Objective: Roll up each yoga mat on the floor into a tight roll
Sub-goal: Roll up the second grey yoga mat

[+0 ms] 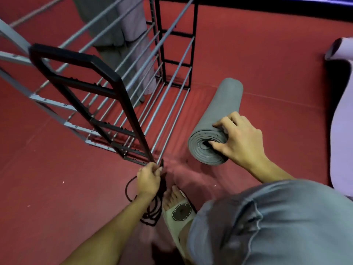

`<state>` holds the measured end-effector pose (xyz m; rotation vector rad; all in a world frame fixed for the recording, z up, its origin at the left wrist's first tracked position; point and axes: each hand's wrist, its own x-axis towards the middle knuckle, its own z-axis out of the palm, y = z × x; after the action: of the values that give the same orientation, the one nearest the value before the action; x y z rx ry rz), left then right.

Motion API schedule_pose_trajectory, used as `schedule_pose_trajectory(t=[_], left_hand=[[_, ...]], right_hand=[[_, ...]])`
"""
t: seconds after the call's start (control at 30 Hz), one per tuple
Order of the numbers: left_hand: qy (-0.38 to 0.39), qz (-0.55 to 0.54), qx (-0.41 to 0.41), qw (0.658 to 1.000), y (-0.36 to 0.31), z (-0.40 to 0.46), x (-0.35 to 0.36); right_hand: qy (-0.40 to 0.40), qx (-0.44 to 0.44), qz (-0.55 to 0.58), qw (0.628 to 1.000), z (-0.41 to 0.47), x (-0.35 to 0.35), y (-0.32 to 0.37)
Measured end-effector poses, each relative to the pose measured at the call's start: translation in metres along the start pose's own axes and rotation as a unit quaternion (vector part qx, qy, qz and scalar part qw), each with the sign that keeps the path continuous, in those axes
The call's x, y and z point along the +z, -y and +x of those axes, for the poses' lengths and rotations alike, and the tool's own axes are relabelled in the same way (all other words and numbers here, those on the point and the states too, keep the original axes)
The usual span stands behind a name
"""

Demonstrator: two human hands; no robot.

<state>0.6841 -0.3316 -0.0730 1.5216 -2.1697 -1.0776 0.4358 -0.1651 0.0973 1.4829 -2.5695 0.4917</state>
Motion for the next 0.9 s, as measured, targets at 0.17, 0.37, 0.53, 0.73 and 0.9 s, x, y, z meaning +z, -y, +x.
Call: schedule_pose_trajectory(t=[0.17,0.37,0.53,0.73,0.9], left_hand=[[0.019,-0.043,0.058,0.997,-0.062,-0.010,-0.021],[-0.001,-0.068,0.180,0.981,-0.201,0.009,-0.024],[0.097,-0.073,0.344,0.931,-0.356,0.023,-0.022],[0.235,0.111,0.559,0.787,-0.478,-0.037,-0.022],[0.242,0.148,0.596,0.751,-0.505,-0.092,-0.041]], right_hand=[[-0.016,0.010,0.020,1.000,-0.001,-0.031,-0.017],[-0.001,0.030,0.040,0.999,-0.003,-0.077,-0.046],[0.035,0.042,0.032,0.998,0.006,-0.136,-0.081],[0.040,0.068,-0.035,0.996,-0.013,-0.217,-0.133],[-0.048,0.115,0.013,0.992,-0.054,-0.264,-0.135]])
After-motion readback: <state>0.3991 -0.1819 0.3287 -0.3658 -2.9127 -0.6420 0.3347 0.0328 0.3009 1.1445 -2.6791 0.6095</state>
